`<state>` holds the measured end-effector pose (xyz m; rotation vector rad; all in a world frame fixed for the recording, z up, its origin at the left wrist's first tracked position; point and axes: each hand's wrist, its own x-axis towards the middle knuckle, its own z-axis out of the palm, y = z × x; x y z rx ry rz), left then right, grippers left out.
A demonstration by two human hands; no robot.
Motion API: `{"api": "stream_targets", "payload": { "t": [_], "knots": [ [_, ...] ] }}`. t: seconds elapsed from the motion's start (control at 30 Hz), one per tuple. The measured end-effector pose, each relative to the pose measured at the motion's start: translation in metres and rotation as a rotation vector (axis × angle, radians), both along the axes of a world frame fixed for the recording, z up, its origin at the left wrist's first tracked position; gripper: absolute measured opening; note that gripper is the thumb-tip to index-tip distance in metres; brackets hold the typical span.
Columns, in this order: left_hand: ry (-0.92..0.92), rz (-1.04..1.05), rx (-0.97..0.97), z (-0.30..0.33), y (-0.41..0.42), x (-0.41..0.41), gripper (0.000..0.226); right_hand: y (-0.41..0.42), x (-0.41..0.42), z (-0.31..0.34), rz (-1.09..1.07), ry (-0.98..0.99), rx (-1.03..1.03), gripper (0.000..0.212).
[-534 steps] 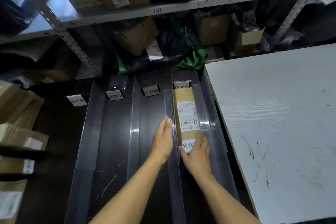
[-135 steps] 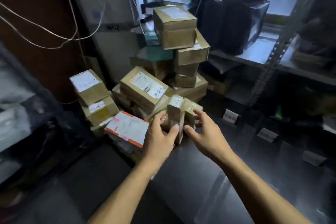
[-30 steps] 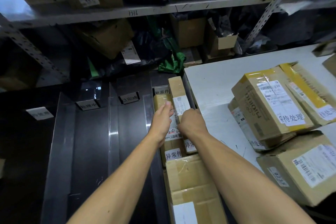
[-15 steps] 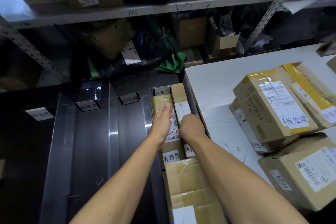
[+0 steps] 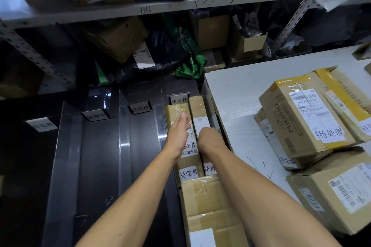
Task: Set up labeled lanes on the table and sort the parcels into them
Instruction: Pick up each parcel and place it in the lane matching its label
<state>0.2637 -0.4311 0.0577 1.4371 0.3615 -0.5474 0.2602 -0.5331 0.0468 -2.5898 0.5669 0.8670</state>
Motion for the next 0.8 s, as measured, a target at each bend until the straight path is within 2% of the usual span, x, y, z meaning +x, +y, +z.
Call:
{"api": "stream_targets", "payload": {
  "t": [0.2, 0.27, 0.3, 0.33, 0.4, 0.43, 0.67, 0.8],
  "knots": [
    [0.015, -0.019, 0.018, -0.004, 0.003, -0.002, 0.053, -0.002, 0.002, 0.006, 0.034, -0.033, 0.007, 0.026],
    [0.018, -0.013, 0.025, -0.003, 0.004, -0.003, 0.052, -0.002, 0.003, 0.012, 0.04, -0.063, 0.046, 0.018],
    [0.015, -0.012, 0.029, -0.003, 0.004, -0.003, 0.051, -0.002, 0.002, 0.017, 0.043, -0.082, 0.075, 0.006],
    [0.01, -0.009, 0.031, -0.002, 0.004, -0.004, 0.051, -0.002, 0.002, 0.021, 0.042, -0.115, 0.103, 0.012],
    [-0.008, -0.004, 0.037, 0.002, 0.005, -0.006, 0.048, -0.001, -0.001, 0.031, 0.038, -0.191, 0.142, 0.036],
    [-0.022, -0.003, 0.043, 0.004, 0.006, -0.006, 0.045, 0.001, -0.003, 0.037, 0.034, -0.236, 0.157, 0.039],
    [-0.216, 0.0, 0.102, 0.045, 0.03, -0.014, 0.023, 0.025, -0.015, 0.081, 0.01, -0.505, 0.264, 0.037],
    [-0.331, 0.028, 0.17, 0.079, 0.069, -0.023, 0.029, 0.061, -0.023, 0.112, 0.045, -0.621, 0.289, 0.041]
  ]
}}
